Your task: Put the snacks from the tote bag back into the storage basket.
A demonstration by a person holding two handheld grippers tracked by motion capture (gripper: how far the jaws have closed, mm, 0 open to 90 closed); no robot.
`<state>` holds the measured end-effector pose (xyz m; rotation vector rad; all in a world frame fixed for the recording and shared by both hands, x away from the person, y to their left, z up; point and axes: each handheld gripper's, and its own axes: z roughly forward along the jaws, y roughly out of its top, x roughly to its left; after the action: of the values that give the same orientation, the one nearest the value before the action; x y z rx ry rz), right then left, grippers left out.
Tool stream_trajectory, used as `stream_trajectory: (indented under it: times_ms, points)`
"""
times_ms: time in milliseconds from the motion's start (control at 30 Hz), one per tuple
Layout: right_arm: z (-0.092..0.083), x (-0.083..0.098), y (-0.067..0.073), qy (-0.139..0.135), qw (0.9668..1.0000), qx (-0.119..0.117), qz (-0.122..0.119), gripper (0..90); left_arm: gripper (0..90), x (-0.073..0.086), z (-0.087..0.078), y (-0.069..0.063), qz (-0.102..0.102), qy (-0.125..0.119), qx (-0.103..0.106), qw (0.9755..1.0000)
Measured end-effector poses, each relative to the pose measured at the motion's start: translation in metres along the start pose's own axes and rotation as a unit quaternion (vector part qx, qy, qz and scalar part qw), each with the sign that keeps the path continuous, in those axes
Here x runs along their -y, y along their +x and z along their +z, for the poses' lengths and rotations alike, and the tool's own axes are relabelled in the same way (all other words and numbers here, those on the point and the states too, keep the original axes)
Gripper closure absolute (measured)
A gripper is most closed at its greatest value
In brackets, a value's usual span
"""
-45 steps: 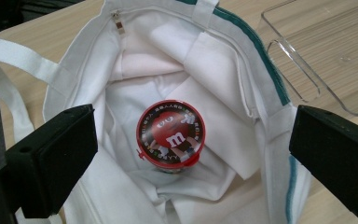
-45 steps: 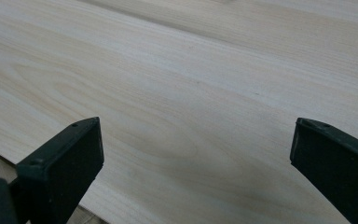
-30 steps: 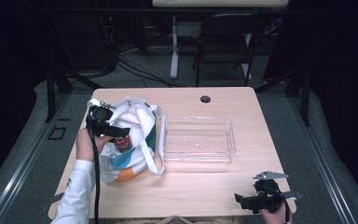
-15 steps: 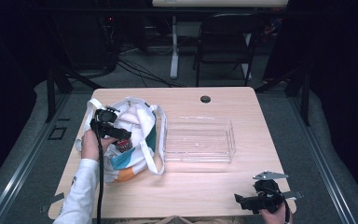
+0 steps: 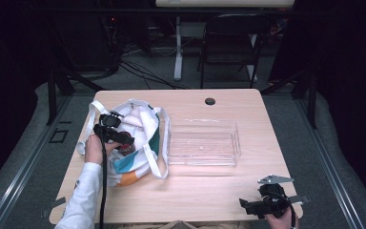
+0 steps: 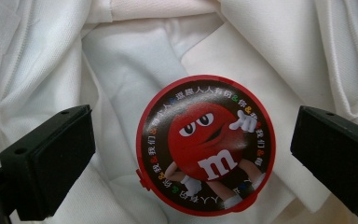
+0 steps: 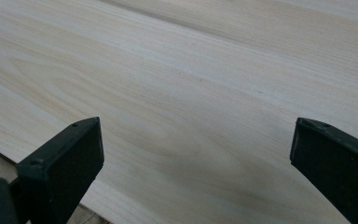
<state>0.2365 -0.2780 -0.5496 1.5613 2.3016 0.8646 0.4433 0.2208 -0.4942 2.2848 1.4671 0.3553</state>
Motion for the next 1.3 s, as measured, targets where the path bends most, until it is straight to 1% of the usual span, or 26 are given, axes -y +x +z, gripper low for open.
stream_trajectory:
  times_ms: [67,133,167,267,300,367,433,533,633,833,867,900,933,1067,1233,1300]
  points:
    - [0.0,0.0,0.0,0.003,1.0,0.001,-0.001,2.3,0.0,0.0,0.001,0.0,0.0,0.004,-0.002,1.0]
    - [0.0,0.0,0.0,0.004,1.0,0.001,-0.002,2.4,0.0,0.0,0.002,0.001,0.001,0.002,-0.009,1.0]
    - [0.0,0.0,0.0,0.004,1.0,0.001,-0.002,2.4,0.0,0.0,0.002,0.001,0.002,0.005,-0.006,1.0]
    - [0.0,0.0,0.0,0.005,1.0,0.0,-0.002,2.4,0.0,0.0,0.003,0.0,0.005,0.007,-0.007,0.9999]
    - [0.0,0.0,0.0,0.005,1.0,0.001,-0.002,2.4,0.6,0.0,0.004,-0.001,0.01,0.011,-0.004,0.9999]
    - [0.0,0.0,0.0,0.005,1.0,0.0,-0.002,2.4,6.4,0.0,0.005,-0.002,0.013,0.014,-0.002,0.9998]
    - [0.0,0.0,0.0,0.005,1.0,0.001,-0.002,2.4,9.4,0.0,0.006,-0.003,0.014,0.015,0.001,0.9998]
    - [0.0,0.0,0.0,0.005,1.0,0.0,-0.003,2.4,14.7,0.0,0.007,-0.004,0.014,0.016,0.0,0.9998]
    - [0.0,0.0,0.0,0.006,1.0,0.0,-0.005,2.4,15.7,0.0,0.007,-0.005,0.015,0.018,0.001,0.9997]
    - [0.0,0.0,0.0,0.008,1.0,-0.001,-0.006,2.5,17.5,0.0,0.009,-0.006,0.019,0.025,-0.005,0.9995]
    - [0.0,0.0,0.0,0.008,1.0,0.0,-0.006,2.5,18.9,0.001,0.01,-0.007,0.019,0.024,-0.004,0.9995]
    - [0.0,0.0,0.0,0.006,1.0,0.0,-0.005,2.5,24.3,0.001,0.009,-0.007,0.019,0.024,-0.003,0.9995]
    - [0.0,0.0,0.0,0.005,1.0,0.001,-0.004,2.5,25.3,0.0,0.009,-0.007,0.02,0.024,-0.002,0.9995]
    - [0.0,0.0,0.0,0.004,1.0,0.001,-0.003,2.5,25.7,0.001,0.009,-0.007,0.022,0.022,-0.002,0.9995]
    - [0.0,0.0,0.0,0.007,1.0,-0.001,-0.005,2.5,25.9,0.0,0.006,-0.01,0.026,0.017,-0.006,0.9995]
    - [0.0,0.0,0.0,0.007,1.0,-0.001,-0.006,2.5,26.0,0.0,0.004,-0.01,0.028,0.016,-0.003,0.9995]
